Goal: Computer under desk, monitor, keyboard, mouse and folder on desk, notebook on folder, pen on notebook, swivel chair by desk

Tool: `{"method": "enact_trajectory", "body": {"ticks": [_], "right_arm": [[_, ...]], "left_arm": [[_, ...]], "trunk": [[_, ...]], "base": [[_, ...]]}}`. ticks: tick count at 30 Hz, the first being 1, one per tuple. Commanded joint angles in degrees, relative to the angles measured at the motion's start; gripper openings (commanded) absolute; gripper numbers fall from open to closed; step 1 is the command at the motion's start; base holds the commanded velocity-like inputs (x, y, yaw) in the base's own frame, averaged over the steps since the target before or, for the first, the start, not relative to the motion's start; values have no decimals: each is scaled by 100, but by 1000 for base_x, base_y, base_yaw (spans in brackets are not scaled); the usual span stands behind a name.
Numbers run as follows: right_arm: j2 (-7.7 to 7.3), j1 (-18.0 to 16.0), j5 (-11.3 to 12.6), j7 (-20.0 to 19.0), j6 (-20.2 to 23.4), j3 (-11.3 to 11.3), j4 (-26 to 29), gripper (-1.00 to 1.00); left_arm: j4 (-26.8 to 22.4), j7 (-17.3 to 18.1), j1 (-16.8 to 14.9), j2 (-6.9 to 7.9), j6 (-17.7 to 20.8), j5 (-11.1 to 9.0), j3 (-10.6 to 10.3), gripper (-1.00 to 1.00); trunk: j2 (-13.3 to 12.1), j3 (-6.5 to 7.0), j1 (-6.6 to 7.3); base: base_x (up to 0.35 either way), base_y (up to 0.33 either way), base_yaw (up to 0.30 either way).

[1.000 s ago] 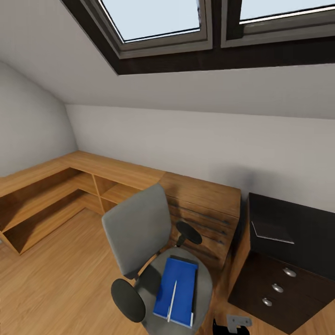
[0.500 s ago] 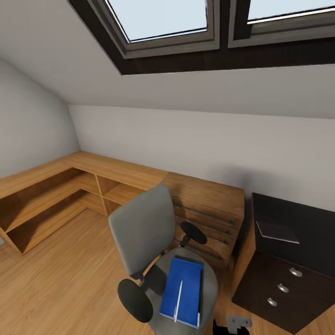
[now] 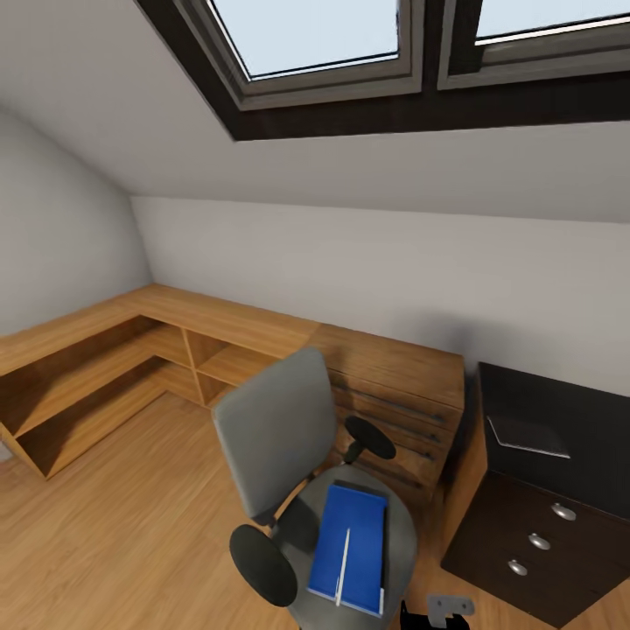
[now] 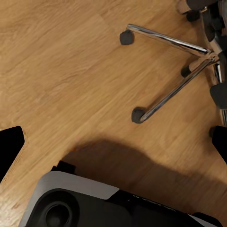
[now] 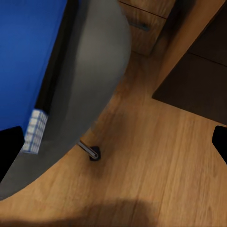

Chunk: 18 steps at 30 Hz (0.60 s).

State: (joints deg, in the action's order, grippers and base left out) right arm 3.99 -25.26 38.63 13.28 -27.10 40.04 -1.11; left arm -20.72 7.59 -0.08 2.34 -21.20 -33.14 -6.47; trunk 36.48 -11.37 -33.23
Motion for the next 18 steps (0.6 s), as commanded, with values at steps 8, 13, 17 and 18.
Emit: {"method": "enact_trajectory", "body": {"ticks": [8,13,17,18], "right_arm": [[5,-6,22,25,-15,48,-12,100],[5,-6,22,25,-15,48,-12,100],[5,-6,22,25,-15,48,-12,100],[5,-6,22,25,-15,48,-12,100]], "left_arm": [[-2,15,-1,11,-16,-61,-38,100],[-2,15,-1,12,-16,-61,-38,100],[-2,15,-1,8,-16,-61,-38,100],[-2,15,-1,7,-16,-61,-38,100]], "trunk": [[7,-8,-2],[7,-8,-2],[7,-8,-2],[7,-8,-2]], "base": [[0,106,0],[0,21,0],[0,8,0],[0,4,0]]}}
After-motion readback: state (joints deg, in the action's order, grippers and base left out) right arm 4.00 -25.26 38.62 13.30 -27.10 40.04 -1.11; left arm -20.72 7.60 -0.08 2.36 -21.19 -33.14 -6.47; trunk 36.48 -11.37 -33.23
